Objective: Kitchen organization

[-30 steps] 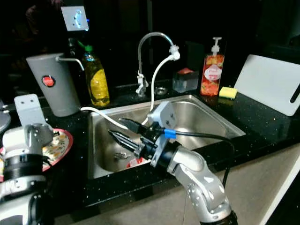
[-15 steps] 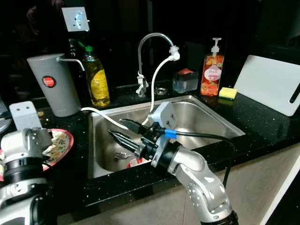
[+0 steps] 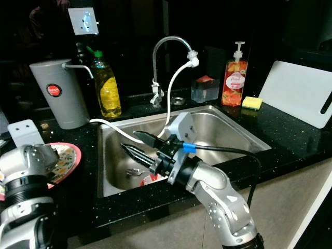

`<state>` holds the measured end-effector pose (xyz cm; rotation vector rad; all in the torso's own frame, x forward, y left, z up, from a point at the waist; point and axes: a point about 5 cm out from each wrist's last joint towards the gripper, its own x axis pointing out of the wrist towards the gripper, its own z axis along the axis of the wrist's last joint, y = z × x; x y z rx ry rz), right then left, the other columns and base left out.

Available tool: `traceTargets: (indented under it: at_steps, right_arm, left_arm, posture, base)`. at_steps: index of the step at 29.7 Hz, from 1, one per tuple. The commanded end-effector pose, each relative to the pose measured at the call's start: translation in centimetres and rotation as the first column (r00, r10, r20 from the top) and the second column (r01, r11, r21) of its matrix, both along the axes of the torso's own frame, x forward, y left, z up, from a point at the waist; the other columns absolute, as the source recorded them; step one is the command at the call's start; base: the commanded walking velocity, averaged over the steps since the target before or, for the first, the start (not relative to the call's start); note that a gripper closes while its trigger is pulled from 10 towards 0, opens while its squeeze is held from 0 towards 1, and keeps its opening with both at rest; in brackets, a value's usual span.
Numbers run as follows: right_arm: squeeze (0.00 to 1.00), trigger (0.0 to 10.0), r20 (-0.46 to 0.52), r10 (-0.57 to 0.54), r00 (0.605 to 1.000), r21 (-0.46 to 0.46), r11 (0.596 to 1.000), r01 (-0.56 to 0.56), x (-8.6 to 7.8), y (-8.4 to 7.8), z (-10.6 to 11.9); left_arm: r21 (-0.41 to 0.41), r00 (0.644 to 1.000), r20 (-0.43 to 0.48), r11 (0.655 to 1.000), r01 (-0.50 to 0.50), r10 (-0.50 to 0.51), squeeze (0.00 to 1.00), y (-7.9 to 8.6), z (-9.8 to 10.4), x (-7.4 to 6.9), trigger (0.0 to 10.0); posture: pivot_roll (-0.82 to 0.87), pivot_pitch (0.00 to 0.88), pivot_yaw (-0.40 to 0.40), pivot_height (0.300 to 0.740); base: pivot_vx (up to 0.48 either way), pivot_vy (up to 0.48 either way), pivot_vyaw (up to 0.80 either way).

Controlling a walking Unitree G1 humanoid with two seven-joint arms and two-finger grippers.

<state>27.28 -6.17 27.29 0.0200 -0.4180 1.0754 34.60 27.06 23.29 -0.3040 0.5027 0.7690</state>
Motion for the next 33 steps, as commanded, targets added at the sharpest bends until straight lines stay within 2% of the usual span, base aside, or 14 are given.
traceTargets:
  at_steps: [1, 6, 8, 9, 10, 12, 13, 14, 16, 17, 18, 20, 33]
  right_arm:
    - [0.00, 10.0, 0.013, -0.001, 1.000, 0.007, 1.000, 0.001, -0.31, -0.18, 0.29]
    - [0.00, 10.0, 0.013, -0.007, 1.000, 0.009, 1.000, 0.007, -0.29, -0.28, 0.28]
    - [0.00, 10.0, 0.013, -0.007, 1.000, 0.009, 1.000, 0.007, -0.29, -0.29, 0.29]
    - [0.00, 10.0, 0.013, -0.007, 1.000, 0.009, 1.000, 0.007, -0.27, -0.29, 0.28]
    - [0.00, 10.0, 0.013, -0.006, 1.000, 0.010, 1.000, 0.006, -0.27, -0.29, 0.28]
    - [0.00, 10.0, 0.013, -0.006, 1.000, 0.010, 1.000, 0.006, -0.27, -0.29, 0.29]
    - [0.00, 10.0, 0.013, -0.005, 1.000, 0.011, 1.000, 0.005, -0.28, -0.28, 0.31]
    - [0.00, 10.0, 0.014, -0.006, 1.000, 0.011, 1.000, 0.005, -0.26, -0.28, 0.33]
    - [0.00, 10.0, 0.014, -0.006, 1.000, 0.012, 1.000, 0.006, -0.25, -0.28, 0.34]
    - [0.00, 10.0, 0.014, -0.006, 1.000, 0.012, 1.000, 0.006, -0.23, -0.27, 0.36]
    - [0.00, 10.0, 0.014, -0.006, 1.000, 0.012, 1.000, 0.006, -0.23, -0.27, 0.36]
    - [0.00, 10.0, 0.015, -0.009, 1.000, 0.015, 1.000, 0.009, -0.18, -0.28, 0.41]
    - [0.00, 10.0, 0.015, -0.011, 1.000, 0.018, 1.000, 0.011, -0.11, -0.32, 0.44]
  left_arm:
    - [-0.011, 0.999, -0.042, 1.000, -0.006, 0.006, 0.00, -0.01, -0.74, -0.08, 10.0]
    - [-0.028, 0.999, -0.048, 0.999, -0.019, 0.018, 0.00, 0.06, -0.99, -0.15, 10.0]
    - [-0.029, 0.999, -0.048, 0.999, -0.020, 0.019, 0.00, 0.07, -1.00, -0.15, 9.8]
    - [-0.035, 0.999, -0.049, 0.999, -0.021, 0.020, 0.00, 0.05, -1.05, -0.15, 9.3]
    - [-0.039, 0.999, -0.049, 0.999, -0.025, 0.023, 0.00, 0.08, -1.11, -0.19, 7.2]
    - [-0.041, 0.998, -0.050, 0.999, -0.027, 0.025, 0.00, 0.11, -1.14, -0.21, 7.2]
    - [-0.039, 0.998, -0.050, 0.999, -0.028, 0.026, 0.00, 0.14, -1.16, -0.22, 4.2]
    - [-0.036, 0.998, -0.050, 0.999, -0.029, 0.027, 0.00, 0.19, -1.16, -0.23, 2.9]
    - [-0.034, 0.998, -0.049, 0.999, -0.030, 0.028, 0.00, 0.21, -1.17, -0.23, 2.9]
    - [-0.033, 0.998, -0.049, 0.999, -0.032, 0.030, 0.00, 0.24, -1.16, -0.24, 1.1]
    - [-0.033, 0.998, -0.049, 0.999, -0.032, 0.030, 0.00, 0.24, -1.16, -0.24, 1.1]
    - [-0.033, 0.998, -0.046, 0.999, -0.034, 0.033, 0.00, 0.30, -1.16, -0.23, 0.0]
    - [-0.023, 0.999, -0.027, 0.999, -0.036, 0.036, 0.00, 0.37, -1.08, -0.18, 0.0]
  posture:
    - [-0.06, 0.026, 0.059, 0.740]
    - [-0.06, 0.026, 0.057, 0.740]
    - [-0.06, 0.026, 0.057, 0.740]
    - [-0.06, 0.026, 0.055, 0.740]
    - [-0.06, 0.026, 0.054, 0.740]
    - [-0.06, 0.026, 0.054, 0.740]
    - [-0.06, 0.026, 0.054, 0.740]
    - [-0.06, 0.026, 0.052, 0.740]
    - [-0.06, 0.026, 0.051, 0.740]
    - [-0.06, 0.026, 0.051, 0.740]
    - [-0.06, 0.026, 0.051, 0.740]
    - [-0.06, 0.026, 0.052, 0.740]
    - [-0.06, 0.021, 0.049, 0.740]
  base:
    - [0.000, 0.000, 0.00]
    - [0.000, 0.000, 0.00]
    - [0.000, 0.000, 0.00]
    - [0.000, 0.000, 0.00]
    - [0.000, 0.000, 0.00]
    - [0.000, 0.000, 0.00]
    - [0.000, 0.000, 0.00]
    - [0.000, 0.000, 0.00]
    - [0.000, 0.000, 0.00]
    - [0.000, 0.000, 0.00]
    - [0.000, 0.000, 0.00]
    - [0.000, 0.000, 0.00]
    - [0.000, 0.000, 0.00]
